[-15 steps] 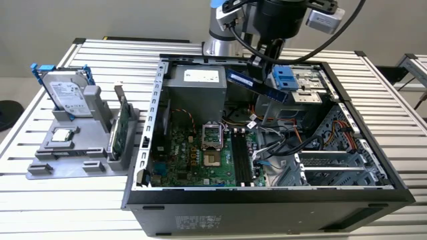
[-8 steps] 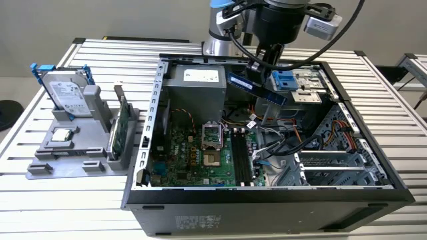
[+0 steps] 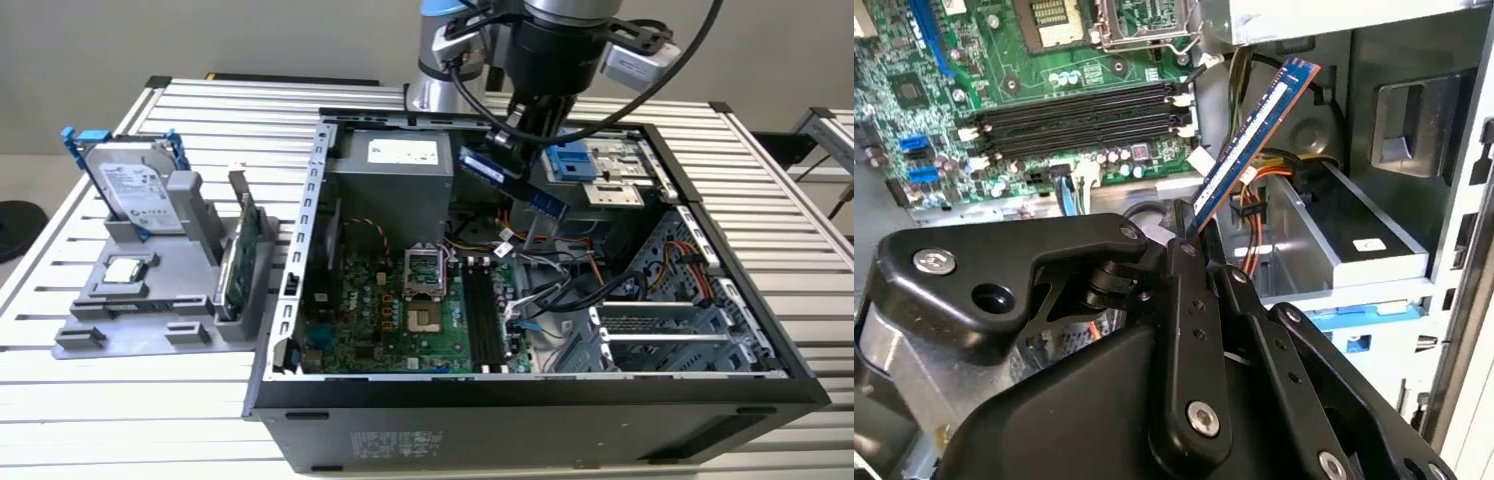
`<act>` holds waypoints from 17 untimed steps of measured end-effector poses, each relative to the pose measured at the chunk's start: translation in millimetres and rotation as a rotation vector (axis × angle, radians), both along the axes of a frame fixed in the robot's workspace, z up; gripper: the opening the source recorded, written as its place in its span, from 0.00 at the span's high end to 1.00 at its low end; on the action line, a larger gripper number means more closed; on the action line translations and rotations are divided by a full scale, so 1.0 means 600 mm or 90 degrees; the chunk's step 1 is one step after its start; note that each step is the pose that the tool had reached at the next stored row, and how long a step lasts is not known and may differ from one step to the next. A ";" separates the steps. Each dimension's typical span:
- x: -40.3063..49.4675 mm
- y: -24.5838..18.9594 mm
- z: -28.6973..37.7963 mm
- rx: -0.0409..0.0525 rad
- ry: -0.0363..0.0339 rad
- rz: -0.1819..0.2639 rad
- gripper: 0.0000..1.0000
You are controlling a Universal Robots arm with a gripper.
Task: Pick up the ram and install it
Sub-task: 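Insert the ram into the slot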
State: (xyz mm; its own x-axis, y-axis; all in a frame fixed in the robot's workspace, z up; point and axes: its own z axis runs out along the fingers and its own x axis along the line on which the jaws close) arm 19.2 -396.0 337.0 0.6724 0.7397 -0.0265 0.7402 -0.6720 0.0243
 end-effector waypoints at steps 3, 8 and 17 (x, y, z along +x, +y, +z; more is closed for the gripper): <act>0.001 0.0001 -0.004 0.0000 0.0000 -0.026 1.00; 0.003 0.0001 -0.010 0.0000 0.0000 -0.066 1.00; 0.009 0.0007 -0.021 -0.0001 0.0000 -0.127 1.00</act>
State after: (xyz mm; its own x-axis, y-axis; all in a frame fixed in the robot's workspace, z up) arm 24.7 -395.6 324.4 0.8061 0.5912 -0.0266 0.5917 -0.8058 0.0244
